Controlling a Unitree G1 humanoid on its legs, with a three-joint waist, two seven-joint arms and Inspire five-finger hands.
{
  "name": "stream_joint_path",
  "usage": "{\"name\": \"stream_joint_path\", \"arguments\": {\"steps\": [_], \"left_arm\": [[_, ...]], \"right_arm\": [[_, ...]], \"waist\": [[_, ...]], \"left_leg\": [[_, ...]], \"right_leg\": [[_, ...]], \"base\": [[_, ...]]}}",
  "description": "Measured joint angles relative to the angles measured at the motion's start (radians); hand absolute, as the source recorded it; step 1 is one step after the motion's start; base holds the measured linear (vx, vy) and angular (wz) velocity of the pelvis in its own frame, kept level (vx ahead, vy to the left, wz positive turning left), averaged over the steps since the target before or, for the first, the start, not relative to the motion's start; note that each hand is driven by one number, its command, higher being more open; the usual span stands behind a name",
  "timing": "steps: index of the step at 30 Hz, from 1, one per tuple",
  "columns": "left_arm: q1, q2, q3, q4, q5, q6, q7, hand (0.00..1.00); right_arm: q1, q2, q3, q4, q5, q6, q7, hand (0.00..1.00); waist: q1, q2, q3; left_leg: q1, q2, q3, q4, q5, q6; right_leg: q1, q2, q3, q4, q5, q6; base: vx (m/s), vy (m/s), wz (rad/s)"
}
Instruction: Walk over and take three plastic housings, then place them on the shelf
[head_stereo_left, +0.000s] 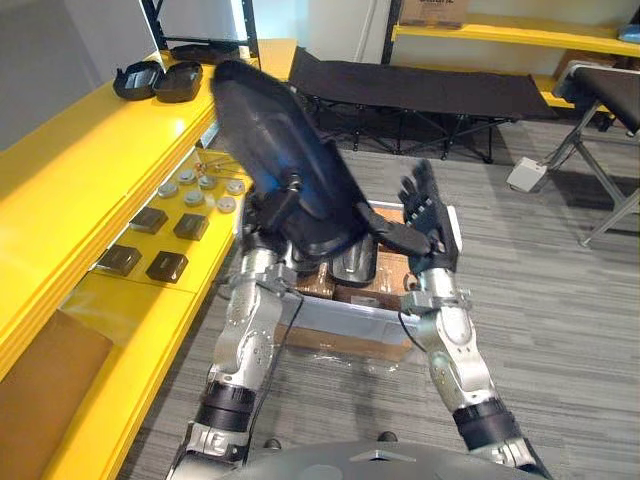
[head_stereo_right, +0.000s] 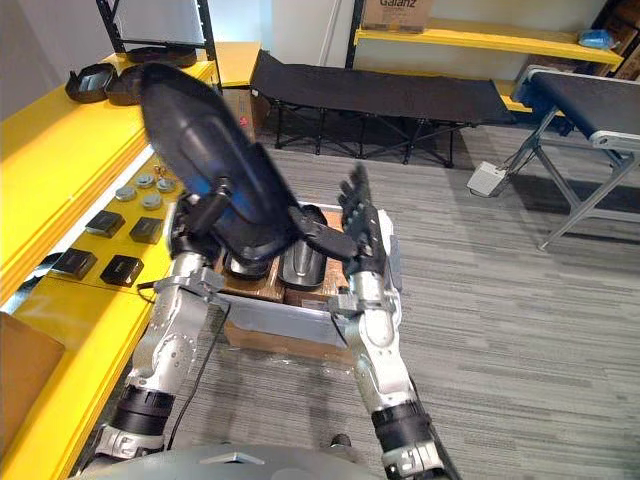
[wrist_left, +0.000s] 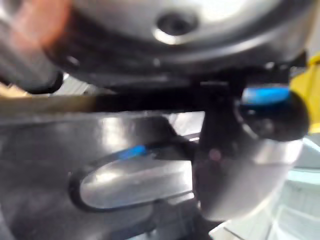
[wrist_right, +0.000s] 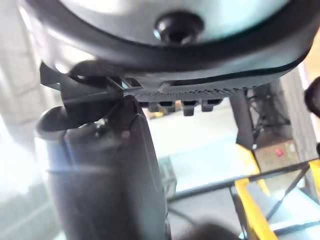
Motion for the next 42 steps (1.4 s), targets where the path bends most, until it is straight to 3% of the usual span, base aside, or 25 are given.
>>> {"name": "stream_joint_path", "arguments": {"steps": [1,5,9,13,20,25,31,35,39,42], "left_arm": [[0.057,0.000,0.068,-0.014,0.139,-0.039,0.073,0.00],[0.123,0.000,0.088,-0.023,0.239,-0.055,0.110,0.00],[0.181,-0.002,0.087,-0.023,0.240,-0.078,0.099,0.00],[0.240,-0.002,0.090,-0.023,0.229,-0.099,0.072,0.00],[0.309,-0.001,0.111,-0.024,0.187,-0.159,0.030,0.00],[0.320,-0.001,0.148,-0.074,0.187,-0.159,0.051,0.00],[0.383,-0.010,0.199,-0.281,0.198,-0.160,0.005,0.00],[0.478,-0.012,0.272,-0.347,0.197,-0.163,-0.073,0.00],[0.551,-0.012,0.308,-0.348,0.154,-0.170,-0.156,0.00],[0.587,-0.012,0.313,-0.348,0.146,-0.170,-0.183,0.00]], "right_arm": [[0.061,0.024,-0.080,-0.015,0.059,0.001,0.021,1.00],[0.146,0.023,-0.138,-0.021,0.067,0.044,0.045,1.00],[0.232,0.029,-0.147,-0.002,0.134,0.088,0.097,1.00],[0.283,0.056,-0.173,0.065,0.124,0.102,0.090,1.00],[0.286,0.055,-0.155,0.091,0.085,0.110,0.071,1.00],[0.229,0.054,-0.110,0.074,0.106,0.110,0.074,1.00],[0.140,0.046,-0.025,0.075,0.083,0.127,0.074,1.00],[0.097,0.037,0.050,0.081,0.014,0.127,0.079,1.00],[0.071,0.032,0.079,0.082,-0.033,0.133,0.088,1.00],[0.067,0.022,0.086,0.082,-0.032,0.168,0.120,1.00]], "waist": [[-0.006,0.004,-0.001],[-0.009,0.004,-0.001],[-0.014,0.005,-0.002],[-0.014,0.005,-0.002],[-0.007,0.010,-0.005],[0.003,0.019,-0.010],[0.090,0.036,-0.019],[0.143,0.042,-0.024],[0.162,0.039,-0.026],[0.161,0.033,-0.027]], "left_leg": [[-0.003,0.002,0.019,0.001,-0.006,0.000],[-0.006,0.002,0.037,0.001,-0.015,-0.004],[-0.006,0.002,0.045,0.001,-0.017,-0.001],[-0.010,0.001,0.050,0.001,-0.019,0.000],[-0.010,0.001,0.050,0.003,-0.020,0.001],[-0.046,0.000,0.014,0.037,-0.030,0.003],[-0.109,-0.017,-0.143,0.049,0.001,0.006],[-0.108,-0.034,-0.186,0.029,0.014,0.009],[-0.102,-0.038,-0.179,0.001,0.034,0.017],[-0.112,-0.037,-0.174,0.004,0.034,0.018]], "right_leg": [[-0.015,0.002,0.018,0.000,0.000,0.000],[-0.029,0.003,0.039,0.000,0.000,0.000],[-0.035,0.002,0.045,0.000,0.000,0.000],[-0.041,0.000,0.049,0.000,0.000,0.000],[-0.039,0.000,0.049,0.000,0.000,0.000],[-0.037,-0.004,0.014,-0.001,0.000,0.001],[0.004,-0.010,-0.151,0.000,-0.005,0.003],[0.029,-0.028,-0.195,0.000,-0.015,0.012],[0.037,-0.037,-0.212,0.000,-0.020,0.015],[0.038,-0.036,-0.220,0.001,-0.033,0.011]], "base": [[-0.03,0.002,-0.28],[-0.01,0.004,-0.16],[0.00,0.002,-0.08],[0.00,0.001,-0.03],[0.00,0.000,0.00],[-0.04,-0.013,0.20],[-0.01,-0.020,0.73],[-0.04,0.008,0.42],[-0.04,0.018,0.21],[-0.04,0.006,0.09]]}}
